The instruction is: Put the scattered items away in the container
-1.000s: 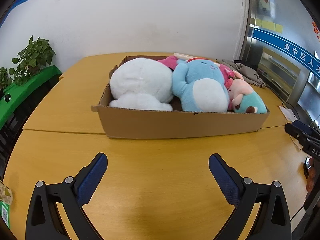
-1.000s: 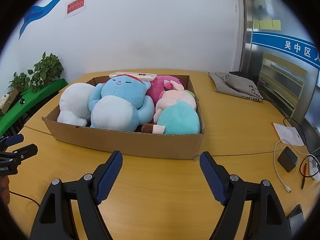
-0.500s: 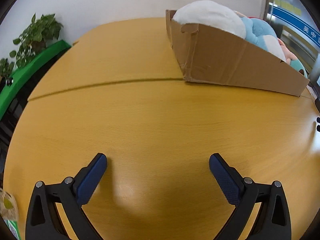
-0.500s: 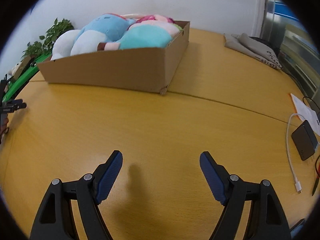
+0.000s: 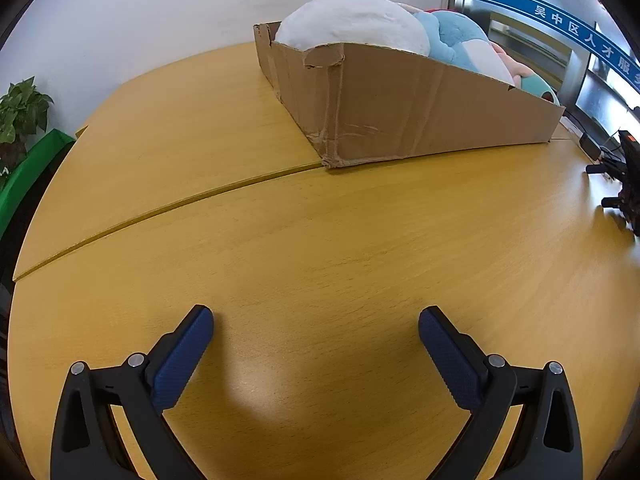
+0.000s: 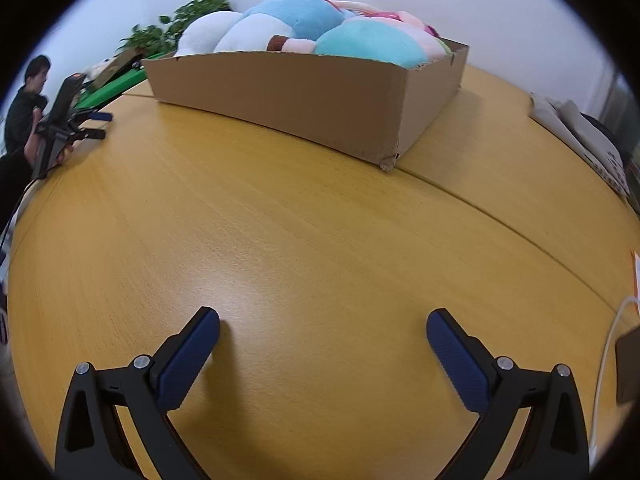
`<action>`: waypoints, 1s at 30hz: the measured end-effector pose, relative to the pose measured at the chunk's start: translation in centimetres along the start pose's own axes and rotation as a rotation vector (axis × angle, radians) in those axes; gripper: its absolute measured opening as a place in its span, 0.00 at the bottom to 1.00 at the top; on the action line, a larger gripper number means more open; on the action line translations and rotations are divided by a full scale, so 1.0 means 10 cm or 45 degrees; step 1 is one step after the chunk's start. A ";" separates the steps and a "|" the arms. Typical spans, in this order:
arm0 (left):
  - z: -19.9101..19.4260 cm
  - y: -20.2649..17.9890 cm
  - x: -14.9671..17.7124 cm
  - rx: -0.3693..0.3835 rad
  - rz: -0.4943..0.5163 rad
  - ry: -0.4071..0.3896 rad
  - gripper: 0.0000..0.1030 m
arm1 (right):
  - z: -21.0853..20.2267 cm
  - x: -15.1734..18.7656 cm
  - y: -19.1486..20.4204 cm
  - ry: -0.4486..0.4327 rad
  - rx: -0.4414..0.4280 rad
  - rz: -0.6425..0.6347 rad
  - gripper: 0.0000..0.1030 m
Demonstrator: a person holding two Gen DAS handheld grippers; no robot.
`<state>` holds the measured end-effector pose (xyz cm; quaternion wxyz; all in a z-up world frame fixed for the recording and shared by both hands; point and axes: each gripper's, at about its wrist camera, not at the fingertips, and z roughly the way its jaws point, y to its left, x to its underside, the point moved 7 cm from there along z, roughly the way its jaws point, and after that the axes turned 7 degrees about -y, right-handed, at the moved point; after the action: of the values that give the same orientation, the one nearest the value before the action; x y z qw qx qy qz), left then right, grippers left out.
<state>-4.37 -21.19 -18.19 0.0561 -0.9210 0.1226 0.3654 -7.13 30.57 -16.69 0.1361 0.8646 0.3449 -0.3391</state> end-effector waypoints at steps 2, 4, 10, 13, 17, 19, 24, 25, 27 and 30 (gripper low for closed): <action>0.00 0.02 -0.01 0.020 0.019 0.002 1.00 | -0.02 0.01 -0.09 0.001 -0.024 -0.024 1.00; 0.04 0.07 -0.06 0.035 0.035 0.005 1.00 | -0.04 0.02 -0.20 0.002 -0.039 -0.039 1.00; 0.10 0.11 -0.13 0.055 0.058 0.007 1.00 | -0.02 -0.01 -0.37 0.001 -0.042 -0.049 1.00; 0.11 0.09 -0.15 0.052 0.056 0.007 1.00 | -0.02 -0.02 -0.36 0.000 -0.041 -0.049 1.00; 0.12 0.07 -0.15 0.052 0.056 0.007 1.00 | -0.02 -0.02 -0.36 0.000 -0.040 -0.049 1.00; 0.12 0.06 -0.15 0.052 0.056 0.006 1.00 | -0.02 -0.02 -0.36 0.000 -0.039 -0.050 1.00; 0.11 0.07 -0.14 0.052 0.056 0.006 1.00 | -0.02 -0.02 -0.36 0.000 -0.039 -0.051 1.00; 0.11 0.08 -0.13 0.052 0.056 0.006 1.00 | -0.02 -0.02 -0.36 0.000 -0.039 -0.051 1.00; 0.11 0.08 -0.14 0.052 0.056 0.006 1.00 | -0.02 -0.02 -0.36 0.000 -0.039 -0.051 1.00; 0.11 0.07 -0.14 0.051 0.055 0.005 1.00 | -0.02 -0.02 -0.36 0.000 -0.039 -0.051 1.00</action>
<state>-6.28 -21.41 -18.07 0.0663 -0.9177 0.1498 0.3621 -9.65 33.16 -16.41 0.1428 0.8553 0.3673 -0.3365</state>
